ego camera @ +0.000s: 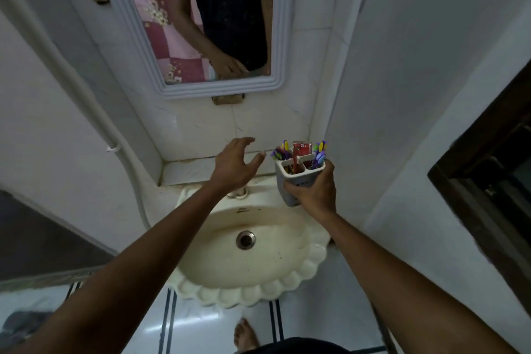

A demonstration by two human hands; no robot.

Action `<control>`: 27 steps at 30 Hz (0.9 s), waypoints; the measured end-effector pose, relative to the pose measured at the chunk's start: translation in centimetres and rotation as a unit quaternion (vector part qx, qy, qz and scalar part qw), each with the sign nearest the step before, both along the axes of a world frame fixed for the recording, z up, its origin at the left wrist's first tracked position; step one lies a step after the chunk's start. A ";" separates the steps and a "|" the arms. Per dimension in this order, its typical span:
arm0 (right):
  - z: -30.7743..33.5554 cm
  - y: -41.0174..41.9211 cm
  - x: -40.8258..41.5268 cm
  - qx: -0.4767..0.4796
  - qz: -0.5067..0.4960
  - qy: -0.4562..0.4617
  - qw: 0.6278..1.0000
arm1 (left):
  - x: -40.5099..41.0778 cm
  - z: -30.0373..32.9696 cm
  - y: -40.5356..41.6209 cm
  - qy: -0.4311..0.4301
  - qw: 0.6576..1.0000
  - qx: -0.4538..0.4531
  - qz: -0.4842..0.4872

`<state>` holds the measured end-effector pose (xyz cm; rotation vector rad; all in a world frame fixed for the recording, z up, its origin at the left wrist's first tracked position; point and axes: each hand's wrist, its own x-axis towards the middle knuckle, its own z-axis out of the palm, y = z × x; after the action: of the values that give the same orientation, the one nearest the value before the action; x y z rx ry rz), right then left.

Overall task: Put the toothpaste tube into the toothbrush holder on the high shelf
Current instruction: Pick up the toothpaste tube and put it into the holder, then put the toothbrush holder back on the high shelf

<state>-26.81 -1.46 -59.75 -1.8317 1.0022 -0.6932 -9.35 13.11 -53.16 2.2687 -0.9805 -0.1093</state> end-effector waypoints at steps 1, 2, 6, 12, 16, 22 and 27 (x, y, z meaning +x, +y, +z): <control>1.0 -0.3 -0.1 -0.011 -0.003 -0.012 1.000 | -0.3 0.6 0.0 -0.005 1.000 0.000 0.002; 2.2 -0.7 -0.3 -0.026 -0.003 -0.027 0.999 | -0.7 1.4 0.0 -0.010 1.000 -0.003 0.005; 7.8 -2.1 0.0 -0.077 0.003 -0.081 0.994 | -1.4 5.4 -0.4 -0.047 0.999 -0.007 0.012; 19.2 -3.8 0.8 -0.151 -0.011 -0.191 0.970 | -1.6 13.8 -1.9 -0.142 0.987 -0.063 0.035; 26.4 -4.9 1.1 -0.198 -0.013 -0.253 0.947 | -1.2 19.4 -2.7 -0.179 0.978 -0.098 0.030; 36.5 -5.7 1.4 -0.252 -0.029 -0.317 0.914 | -0.5 29.3 -3.8 -0.254 0.954 -0.157 0.019; 43.2 -6.1 1.4 -0.272 -0.036 -0.355 0.894 | 0.6 36.9 -4.7 -0.322 0.931 -0.174 0.009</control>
<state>-25.40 -7.59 -16.53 -1.7515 0.3959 -1.6699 -8.74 8.46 -16.29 1.9982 -1.1819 0.8044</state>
